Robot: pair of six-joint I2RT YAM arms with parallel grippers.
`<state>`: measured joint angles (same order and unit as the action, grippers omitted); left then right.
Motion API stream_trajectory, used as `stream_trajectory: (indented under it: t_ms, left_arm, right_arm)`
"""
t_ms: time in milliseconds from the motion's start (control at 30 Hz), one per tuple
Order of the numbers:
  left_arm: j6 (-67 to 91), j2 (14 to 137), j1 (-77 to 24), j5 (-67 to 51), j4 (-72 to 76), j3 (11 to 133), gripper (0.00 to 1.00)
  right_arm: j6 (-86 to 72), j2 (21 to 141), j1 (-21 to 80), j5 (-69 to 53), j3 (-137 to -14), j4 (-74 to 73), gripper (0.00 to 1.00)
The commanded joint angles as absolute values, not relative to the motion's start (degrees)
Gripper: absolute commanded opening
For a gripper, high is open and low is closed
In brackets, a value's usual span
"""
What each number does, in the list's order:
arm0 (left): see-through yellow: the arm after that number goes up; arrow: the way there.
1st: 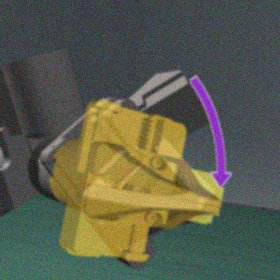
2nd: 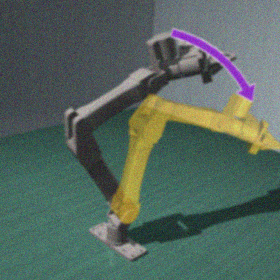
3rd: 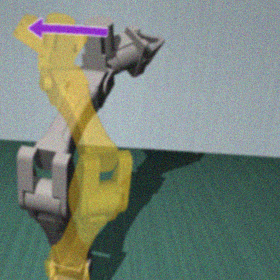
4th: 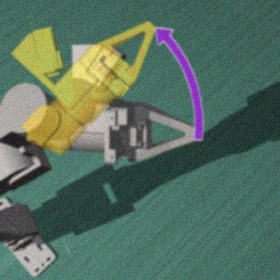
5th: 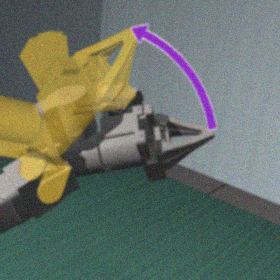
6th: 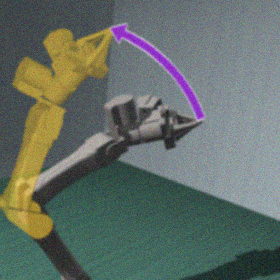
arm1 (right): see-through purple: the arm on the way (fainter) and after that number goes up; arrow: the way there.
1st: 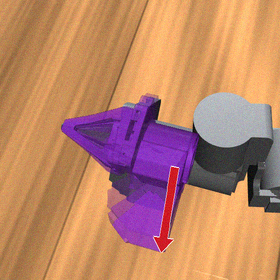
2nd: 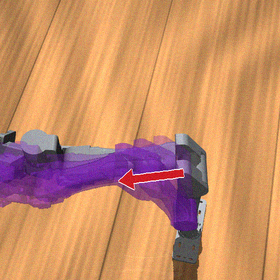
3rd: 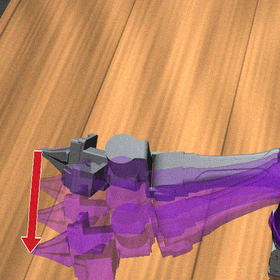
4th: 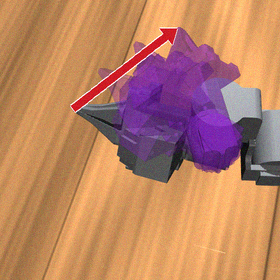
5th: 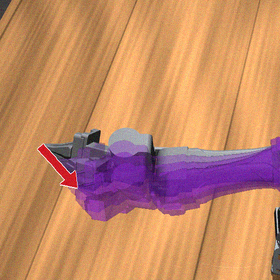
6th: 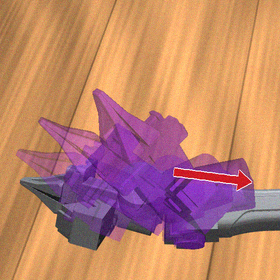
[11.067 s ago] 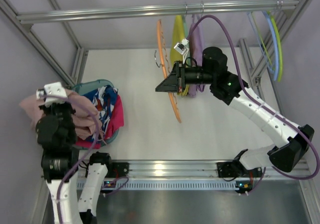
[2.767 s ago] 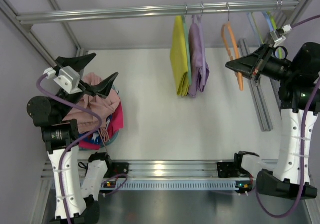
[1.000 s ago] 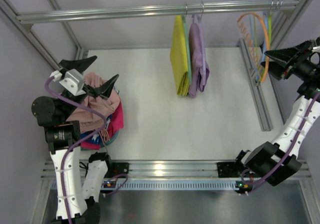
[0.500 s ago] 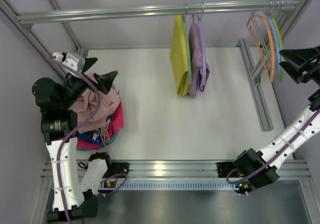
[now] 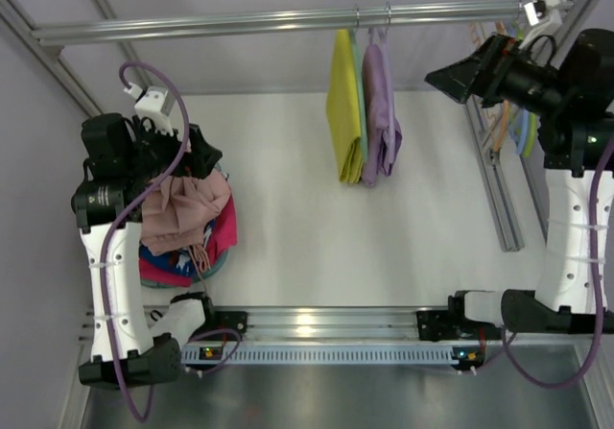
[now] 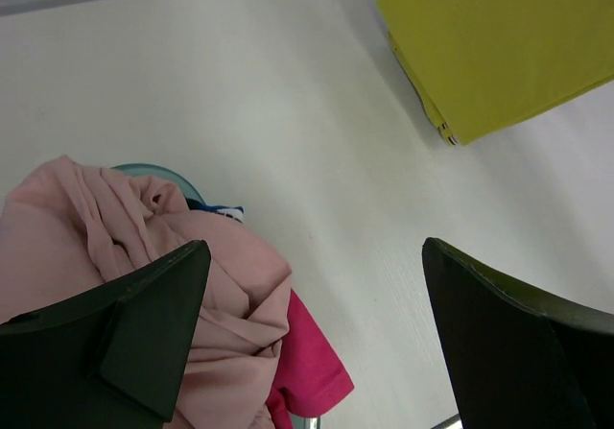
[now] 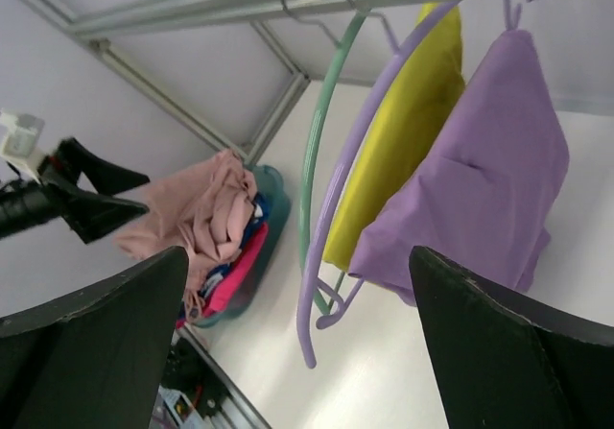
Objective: Remove the trousers from the hanger
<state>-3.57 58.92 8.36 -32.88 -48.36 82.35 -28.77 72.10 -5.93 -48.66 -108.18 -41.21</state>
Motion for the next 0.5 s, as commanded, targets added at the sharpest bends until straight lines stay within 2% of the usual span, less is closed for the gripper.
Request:
stream_trajectory:
  t_ms: [0,133,233,467]
  left_arm:
    - [-3.6,57.7,8.3,-27.2,-54.0,83.8,0.98]
    - [-2.0,58.5,8.3,-23.4,-58.1,84.3,0.98]
    - [-2.5,56.9,8.3,-20.6,-60.3,83.3,0.98]
    - [-3.2,52.6,8.3,-16.6,-62.8,80.9,0.98]
  right_arm:
    - [-13.9,74.1,4.5,-33.6,-112.6,-50.0,0.99]
    - [-4.9,71.8,22.1,-24.5,-108.6,-51.4,0.99]
    - [-0.9,67.3,29.2,-20.1,-101.6,-50.2,0.99]
    - [2.0,53.6,32.1,-18.0,-87.4,-49.0,0.99]
